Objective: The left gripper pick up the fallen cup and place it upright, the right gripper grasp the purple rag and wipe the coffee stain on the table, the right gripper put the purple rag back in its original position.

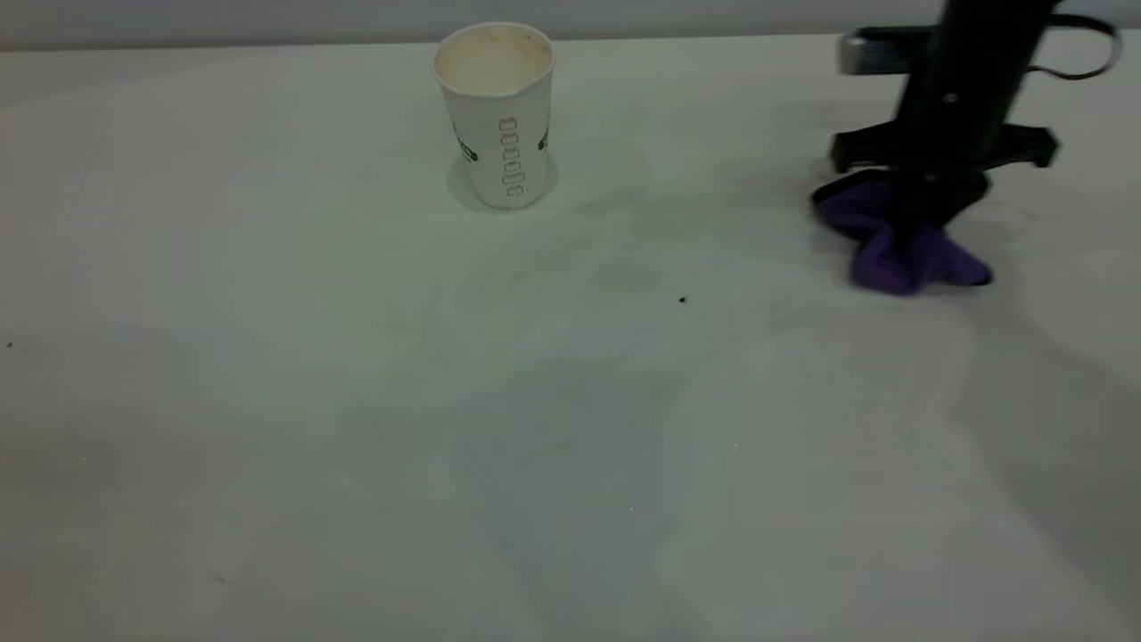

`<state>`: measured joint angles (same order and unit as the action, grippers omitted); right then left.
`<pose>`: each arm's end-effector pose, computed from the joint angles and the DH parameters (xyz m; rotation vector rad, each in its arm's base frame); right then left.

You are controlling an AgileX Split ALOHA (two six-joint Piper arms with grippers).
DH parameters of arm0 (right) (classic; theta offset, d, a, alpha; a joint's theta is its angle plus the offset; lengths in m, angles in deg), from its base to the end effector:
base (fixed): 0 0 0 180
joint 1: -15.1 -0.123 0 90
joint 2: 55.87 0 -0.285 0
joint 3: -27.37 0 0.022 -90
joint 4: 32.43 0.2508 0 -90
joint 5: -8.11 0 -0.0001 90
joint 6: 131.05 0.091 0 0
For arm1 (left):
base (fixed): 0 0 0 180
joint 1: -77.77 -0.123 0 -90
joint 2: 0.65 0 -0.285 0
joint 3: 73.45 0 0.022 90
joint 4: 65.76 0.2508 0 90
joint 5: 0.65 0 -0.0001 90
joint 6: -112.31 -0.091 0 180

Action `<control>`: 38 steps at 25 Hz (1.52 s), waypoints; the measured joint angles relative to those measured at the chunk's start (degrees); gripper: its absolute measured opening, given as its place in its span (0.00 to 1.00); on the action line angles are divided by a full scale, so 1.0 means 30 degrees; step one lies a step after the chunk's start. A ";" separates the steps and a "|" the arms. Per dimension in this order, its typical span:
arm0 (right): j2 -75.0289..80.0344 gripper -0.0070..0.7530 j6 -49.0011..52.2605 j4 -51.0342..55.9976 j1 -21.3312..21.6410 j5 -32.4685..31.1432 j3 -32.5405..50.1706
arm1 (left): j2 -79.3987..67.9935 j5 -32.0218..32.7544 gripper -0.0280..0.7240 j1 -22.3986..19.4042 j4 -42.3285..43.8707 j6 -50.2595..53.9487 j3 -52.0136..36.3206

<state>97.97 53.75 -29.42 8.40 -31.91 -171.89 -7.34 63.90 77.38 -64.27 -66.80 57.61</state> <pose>0.4549 0.0565 -0.0023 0.0084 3.0506 0.0686 -0.0099 0.0021 0.2701 -0.0259 2.0972 0.0261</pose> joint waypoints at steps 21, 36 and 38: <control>-1.5822 0.96 -0.2282 -0.2141 0.0495 -0.9955 0.0745 | 0.0000 0.0000 0.59 0.0000 0.0000 0.0000 0.0000; -2.9148 0.94 -0.2202 -0.0328 0.0348 -1.0357 1.3104 | 0.0000 0.0000 0.59 0.0000 0.0000 0.0000 0.0000; -3.0200 0.94 -0.2177 0.0118 0.0348 -1.0357 1.4566 | 0.0000 0.0000 0.59 0.0000 0.0000 0.0000 0.0000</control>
<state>7.37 47.22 -29.07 9.44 -62.98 -128.19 -7.34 63.90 77.38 -64.27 -66.80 57.61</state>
